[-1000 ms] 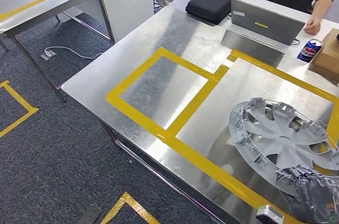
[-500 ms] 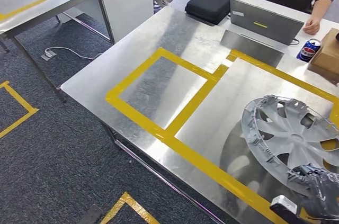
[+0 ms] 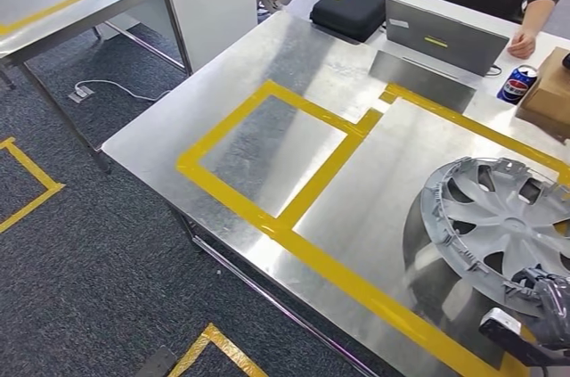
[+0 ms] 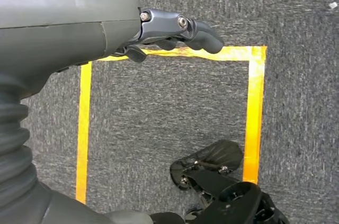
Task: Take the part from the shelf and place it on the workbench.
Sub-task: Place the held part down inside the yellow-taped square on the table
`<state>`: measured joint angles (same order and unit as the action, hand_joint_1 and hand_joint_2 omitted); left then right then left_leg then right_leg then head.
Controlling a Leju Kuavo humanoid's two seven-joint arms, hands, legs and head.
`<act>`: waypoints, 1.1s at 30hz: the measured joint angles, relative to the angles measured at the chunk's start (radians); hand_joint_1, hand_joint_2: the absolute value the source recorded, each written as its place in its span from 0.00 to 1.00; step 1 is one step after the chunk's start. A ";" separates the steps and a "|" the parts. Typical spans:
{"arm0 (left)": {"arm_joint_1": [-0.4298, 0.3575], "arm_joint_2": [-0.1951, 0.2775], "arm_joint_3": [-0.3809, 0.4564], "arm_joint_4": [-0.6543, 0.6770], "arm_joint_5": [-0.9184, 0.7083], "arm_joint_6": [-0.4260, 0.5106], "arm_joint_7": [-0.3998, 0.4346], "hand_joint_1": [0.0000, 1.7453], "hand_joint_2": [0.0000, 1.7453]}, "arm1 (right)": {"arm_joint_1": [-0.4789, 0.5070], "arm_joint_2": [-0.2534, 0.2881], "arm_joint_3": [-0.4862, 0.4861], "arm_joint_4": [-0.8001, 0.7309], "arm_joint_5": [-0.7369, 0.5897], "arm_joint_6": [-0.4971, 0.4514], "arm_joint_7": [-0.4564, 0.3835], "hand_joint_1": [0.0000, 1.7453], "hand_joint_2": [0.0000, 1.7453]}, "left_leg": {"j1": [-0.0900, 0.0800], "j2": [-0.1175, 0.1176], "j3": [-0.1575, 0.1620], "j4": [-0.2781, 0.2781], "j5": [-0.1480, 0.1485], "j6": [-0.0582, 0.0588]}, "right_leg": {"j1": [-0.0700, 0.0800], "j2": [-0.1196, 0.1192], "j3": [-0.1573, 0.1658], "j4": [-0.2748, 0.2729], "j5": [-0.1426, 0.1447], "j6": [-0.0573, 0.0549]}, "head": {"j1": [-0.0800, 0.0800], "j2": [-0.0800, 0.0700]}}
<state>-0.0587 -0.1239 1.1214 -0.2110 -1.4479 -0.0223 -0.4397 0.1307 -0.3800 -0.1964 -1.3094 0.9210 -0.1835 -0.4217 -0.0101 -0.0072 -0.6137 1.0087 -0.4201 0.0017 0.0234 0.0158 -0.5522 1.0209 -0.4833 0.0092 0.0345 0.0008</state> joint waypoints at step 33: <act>-0.008 0.004 -0.051 0.000 -0.030 -0.012 0.004 0.00 1.00 | -0.263 0.029 0.541 0.129 0.071 0.007 0.056 0.88 1.00 | 0.003 0.002 0.004 0.000 0.001 -0.001 | 0.003 0.002 0.001 0.000 0.000 -0.001 | 0.000 0.000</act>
<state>-0.0663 -0.1198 1.0707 -0.2110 -1.4778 -0.0342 -0.4359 -0.1323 -0.3511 0.3450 -1.1807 0.9917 -0.1761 -0.3658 -0.0069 -0.0056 -0.6100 1.0086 -0.4196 0.0002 0.0266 0.0177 -0.5516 1.0210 -0.4829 0.0078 0.0344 0.0008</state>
